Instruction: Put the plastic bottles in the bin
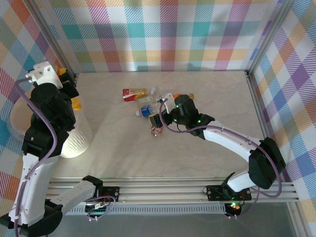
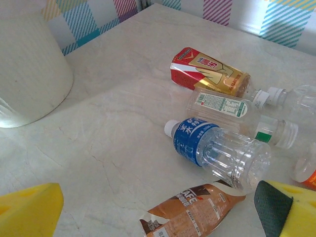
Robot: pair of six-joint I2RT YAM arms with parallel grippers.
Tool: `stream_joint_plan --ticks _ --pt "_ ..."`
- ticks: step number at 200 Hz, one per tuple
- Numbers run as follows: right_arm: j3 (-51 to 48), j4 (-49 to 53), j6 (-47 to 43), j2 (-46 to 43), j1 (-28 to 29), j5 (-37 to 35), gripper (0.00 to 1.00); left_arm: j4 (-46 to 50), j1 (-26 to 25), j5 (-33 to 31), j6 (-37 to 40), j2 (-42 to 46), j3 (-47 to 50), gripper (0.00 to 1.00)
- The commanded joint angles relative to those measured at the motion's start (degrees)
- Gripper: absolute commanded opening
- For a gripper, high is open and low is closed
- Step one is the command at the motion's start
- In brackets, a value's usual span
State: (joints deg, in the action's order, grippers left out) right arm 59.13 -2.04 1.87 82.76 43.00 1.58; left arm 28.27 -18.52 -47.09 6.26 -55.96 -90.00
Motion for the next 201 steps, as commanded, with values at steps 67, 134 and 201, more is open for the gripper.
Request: stream_joint_plan --ticks 67,134,201 --pt "-0.17 0.04 -1.3 -0.78 0.02 -1.23 1.0 6.15 34.23 8.55 -5.72 -6.52 0.54 0.53" --pt "1.81 1.25 -2.26 0.77 0.06 -0.98 1.0 13.59 49.84 18.16 -12.21 -14.49 2.72 0.55" --pt "2.75 1.23 -2.14 1.79 0.06 -0.44 1.0 6.85 51.57 20.41 -11.28 -13.02 12.35 0.64"
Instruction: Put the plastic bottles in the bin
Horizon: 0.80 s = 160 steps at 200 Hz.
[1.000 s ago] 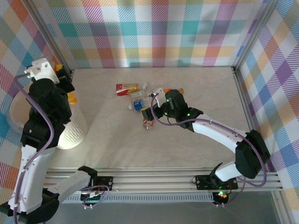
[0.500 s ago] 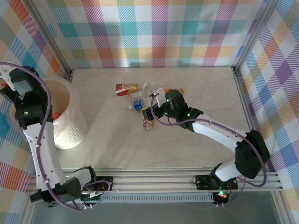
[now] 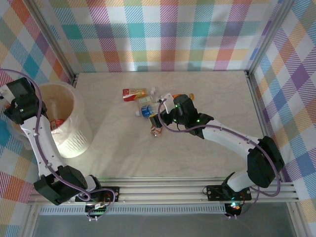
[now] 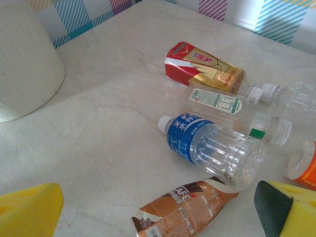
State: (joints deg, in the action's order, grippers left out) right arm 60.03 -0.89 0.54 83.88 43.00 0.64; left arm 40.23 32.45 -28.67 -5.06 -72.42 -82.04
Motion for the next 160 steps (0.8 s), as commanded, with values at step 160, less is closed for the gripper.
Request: stream_joint_plan --ticks 160 --pt "1.49 -1.71 3.4 1.46 -0.28 -4.69 1.0 5.67 -0.37 22.9 -11.01 5.86 -6.72 1.0"
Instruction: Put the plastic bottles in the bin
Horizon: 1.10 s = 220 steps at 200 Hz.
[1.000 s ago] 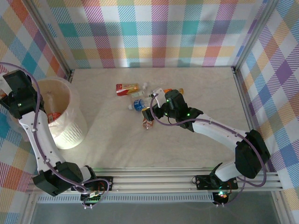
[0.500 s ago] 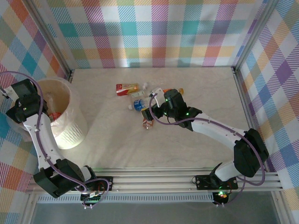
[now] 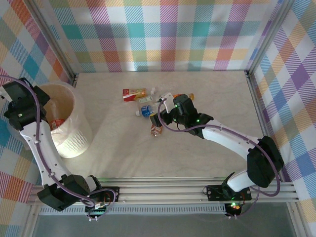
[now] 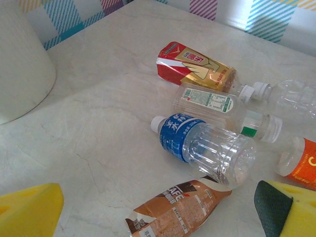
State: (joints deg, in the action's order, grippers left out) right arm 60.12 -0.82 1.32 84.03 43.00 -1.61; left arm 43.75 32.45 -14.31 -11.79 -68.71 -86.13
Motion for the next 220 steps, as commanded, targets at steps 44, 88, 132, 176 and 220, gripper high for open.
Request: stream_joint_plan --ticks 44,88,132,176,220 --pt "0.95 -2.78 6.51 0.83 -0.72 -5.17 1.0 0.04 -6.86 14.73 -8.9 4.79 -2.05 1.0" --pt "-0.86 -2.58 12.3 -1.1 -2.16 -7.01 1.0 -2.92 -19.78 13.72 -13.04 7.0 0.17 1.0" --pt "-3.79 -3.04 20.84 -2.62 -5.09 -6.92 1.0 -9.41 -36.35 11.18 -18.35 7.54 6.88 1.0" --pt "-4.91 -0.88 21.19 -4.45 -5.92 -7.58 1.0 -11.69 -50.17 7.87 -18.72 1.19 7.26 1.0" --pt "-6.24 0.9 19.89 -7.03 -6.0 -7.21 1.0 -8.54 -57.04 5.15 -18.46 -12.99 4.44 1.0"
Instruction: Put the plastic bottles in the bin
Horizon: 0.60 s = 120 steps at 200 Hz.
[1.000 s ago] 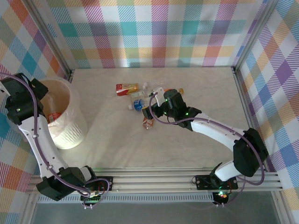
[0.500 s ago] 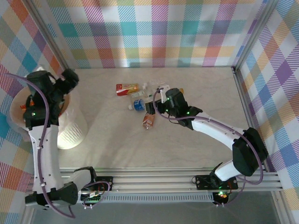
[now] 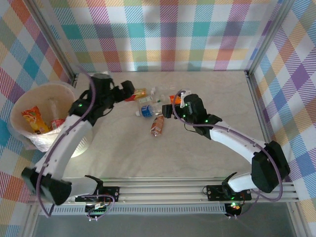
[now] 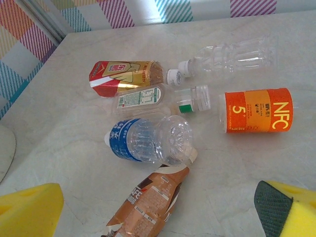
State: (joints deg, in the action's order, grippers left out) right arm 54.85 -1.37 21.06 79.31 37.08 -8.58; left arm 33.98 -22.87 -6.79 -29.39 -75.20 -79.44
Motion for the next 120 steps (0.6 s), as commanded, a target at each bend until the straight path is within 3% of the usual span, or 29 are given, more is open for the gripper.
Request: stream_joint_plan --ticks 1,33,56,78,120 --pt "-0.97 1.49 0.09 -2.36 -0.08 -0.22 1.0 1.29 -1.77 -2.32 -0.95 -6.83 -2.4 1.0" --pt "-1.82 2.99 -1.83 -4.64 -0.08 -0.53 1.0 1.76 -3.6 -0.43 -0.41 -16.82 -6.04 1.0" --pt "-3.13 3.04 -2.29 -6.39 -0.08 -1.34 1.0 -2.94 -5.02 2.46 5.21 -20.97 -5.14 1.0" --pt "-3.89 3.55 -2.75 -7.94 -0.08 -1.96 1.0 -6.23 -5.27 7.01 17.82 -25.29 -6.14 1.0" --pt "-4.96 5.09 -4.32 -10.75 -0.1 -3.68 1.0 -6.06 -5.69 8.57 44.28 -32.5 -9.94 0.99"
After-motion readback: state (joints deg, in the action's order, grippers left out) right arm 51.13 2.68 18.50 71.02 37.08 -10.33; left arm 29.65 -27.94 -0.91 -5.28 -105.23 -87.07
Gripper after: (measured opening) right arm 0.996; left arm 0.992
